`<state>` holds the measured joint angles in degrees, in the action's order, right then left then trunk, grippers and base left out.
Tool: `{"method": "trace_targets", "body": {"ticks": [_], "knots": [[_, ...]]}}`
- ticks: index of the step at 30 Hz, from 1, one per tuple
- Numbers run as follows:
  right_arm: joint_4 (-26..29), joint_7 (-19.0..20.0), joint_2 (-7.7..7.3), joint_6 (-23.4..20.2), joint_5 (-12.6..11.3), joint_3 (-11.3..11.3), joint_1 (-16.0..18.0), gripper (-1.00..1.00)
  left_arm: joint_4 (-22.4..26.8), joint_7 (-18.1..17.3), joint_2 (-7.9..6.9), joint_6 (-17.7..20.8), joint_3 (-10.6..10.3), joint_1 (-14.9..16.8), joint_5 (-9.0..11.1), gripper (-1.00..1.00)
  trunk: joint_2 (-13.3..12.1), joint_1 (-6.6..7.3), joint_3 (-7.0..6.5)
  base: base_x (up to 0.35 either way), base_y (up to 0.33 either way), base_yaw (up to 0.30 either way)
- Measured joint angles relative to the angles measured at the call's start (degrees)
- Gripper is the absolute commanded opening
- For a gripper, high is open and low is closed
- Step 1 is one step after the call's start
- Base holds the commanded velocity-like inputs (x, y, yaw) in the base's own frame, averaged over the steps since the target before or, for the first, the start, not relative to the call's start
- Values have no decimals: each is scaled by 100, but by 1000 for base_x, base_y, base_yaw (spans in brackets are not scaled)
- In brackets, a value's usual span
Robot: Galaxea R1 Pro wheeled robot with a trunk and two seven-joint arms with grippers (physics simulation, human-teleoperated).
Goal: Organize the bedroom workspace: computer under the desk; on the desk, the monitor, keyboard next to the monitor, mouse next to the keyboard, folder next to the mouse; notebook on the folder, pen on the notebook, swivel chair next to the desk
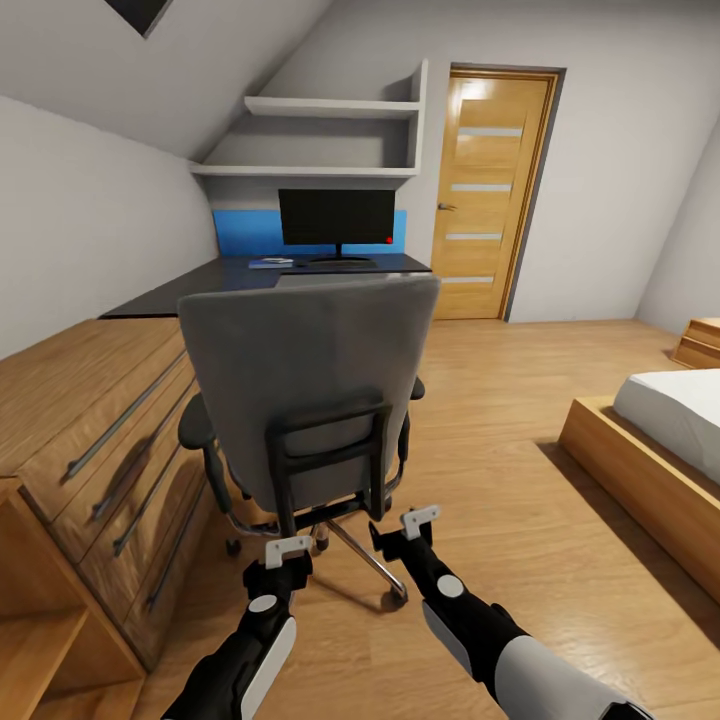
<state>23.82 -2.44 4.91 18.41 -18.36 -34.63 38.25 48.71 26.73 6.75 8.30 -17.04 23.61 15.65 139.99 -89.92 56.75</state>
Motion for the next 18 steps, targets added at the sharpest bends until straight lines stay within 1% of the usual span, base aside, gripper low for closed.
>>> {"method": "trace_targets", "body": {"ticks": [3, 6, 9, 12, 14, 18], "knots": [[-8, 10, -20, 148, 11, -3, 0, 100, 5, 6, -2, -6, 5, 0, 0, 100, 0, 0, 0, 6, 0, 0], [-10, 12, -26, 181, 14, -4, 0, 100, 6, 10, -6, -61, 8, 0, 1, 100, 0, 0, 0, 15, 0, 0], [-12, 13, -29, 202, 16, -7, 0, 100, 1, 15, -9, -261, 9, 0, 4, 100, 0, 1, 0, 77, 0, 0], [-12, 13, -31, 211, 17, -9, 0, 100, -1, 11, -11, -488, 10, 0, 7, 100, 0, 1, 0, 163, 0, 0], [-10, 13, -31, 215, 17, -7, 0, 100, -4, 10, -11, -577, 10, 0, 8, 100, 0, 2, 0, 174, 0, 0], [-12, 7, -30, 216, 17, -11, 0, 100, -9, 7, -12, -601, 10, 0, 7, 100, 0, 0, 0, 67, 0, 0]]}}
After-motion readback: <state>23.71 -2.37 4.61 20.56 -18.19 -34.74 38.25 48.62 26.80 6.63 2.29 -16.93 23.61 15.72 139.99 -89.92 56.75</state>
